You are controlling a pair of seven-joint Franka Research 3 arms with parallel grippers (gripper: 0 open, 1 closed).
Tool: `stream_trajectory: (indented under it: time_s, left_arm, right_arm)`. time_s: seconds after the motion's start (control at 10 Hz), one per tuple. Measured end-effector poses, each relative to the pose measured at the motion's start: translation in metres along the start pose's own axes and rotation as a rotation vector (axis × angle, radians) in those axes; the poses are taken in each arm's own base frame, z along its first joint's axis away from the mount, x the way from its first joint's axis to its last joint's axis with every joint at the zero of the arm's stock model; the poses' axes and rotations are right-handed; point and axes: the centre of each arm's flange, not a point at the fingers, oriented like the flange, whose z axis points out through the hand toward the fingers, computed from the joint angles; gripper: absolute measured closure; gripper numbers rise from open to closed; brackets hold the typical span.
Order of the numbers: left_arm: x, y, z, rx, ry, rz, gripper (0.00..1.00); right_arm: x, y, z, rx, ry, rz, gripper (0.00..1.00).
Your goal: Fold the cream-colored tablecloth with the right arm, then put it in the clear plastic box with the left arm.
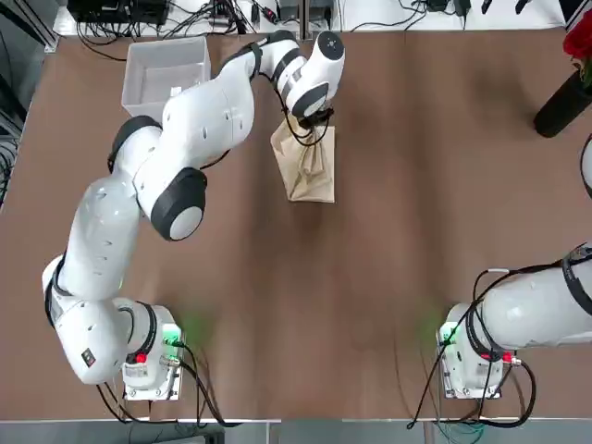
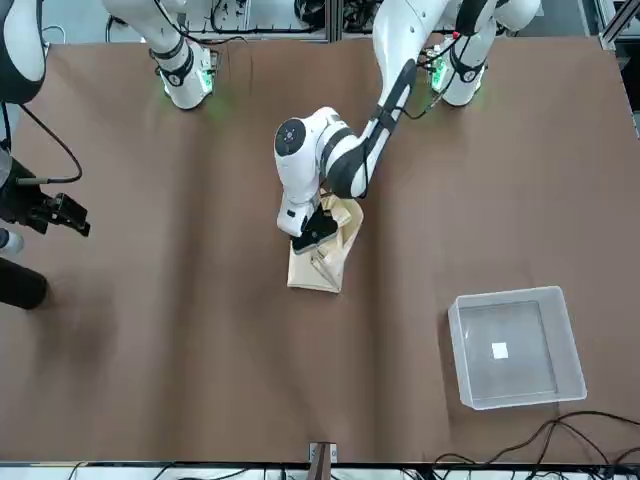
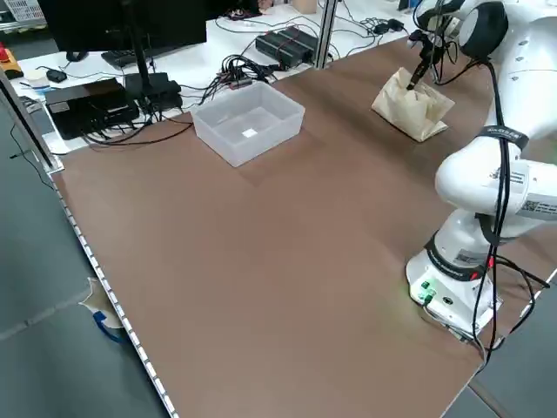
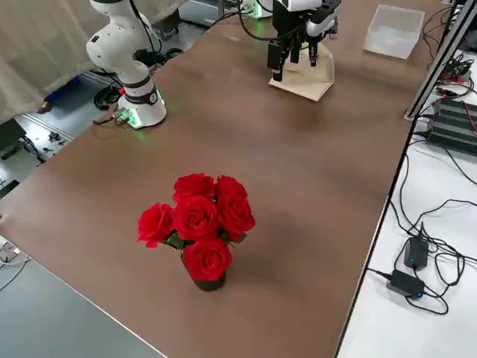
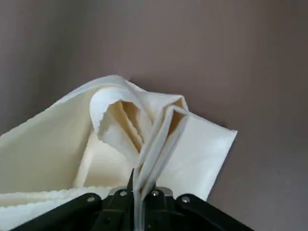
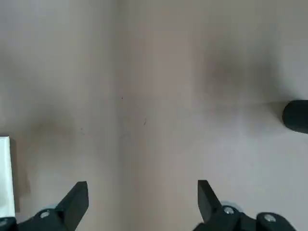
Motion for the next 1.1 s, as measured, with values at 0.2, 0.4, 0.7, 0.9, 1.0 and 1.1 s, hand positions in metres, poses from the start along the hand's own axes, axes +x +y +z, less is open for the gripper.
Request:
stream_trajectory:
  time_s: [0.2, 0.4, 0.7, 0.9, 1.0, 1.1]
  left_arm:
    - [-0.001, 0.006, -0.003, -0.052, 0.011, 0.003, 0.93]
    - [-0.011, 0.016, 0.0, -0.108, 0.021, 0.018, 0.93]
    - [-0.035, 0.025, 0.034, -0.121, 0.016, 0.05, 0.93]
    - [-0.044, 0.027, 0.042, -0.124, 0.015, 0.061, 0.93]
    - [-0.046, 0.03, 0.043, -0.142, 0.018, 0.064, 0.91]
    - [-0.048, 0.032, 0.044, -0.161, 0.022, 0.066, 0.85]
  right_arm:
    - [0.0, 0.0, 0.0, 0.0, 0.0, 0.0, 0.0]
    - [0.0, 0.0, 0.0, 0.0, 0.0, 0.0, 0.0]
    - [0.0, 0.0, 0.0, 0.0, 0.0, 0.0, 0.0]
    - [0.0, 0.0, 0.0, 0.0, 0.0, 0.0, 0.0]
    - [0.0, 0.0, 0.0, 0.0, 0.0, 0.0, 0.0]
    - [0.0, 0.0, 0.0, 0.0, 0.0, 0.0, 0.0]
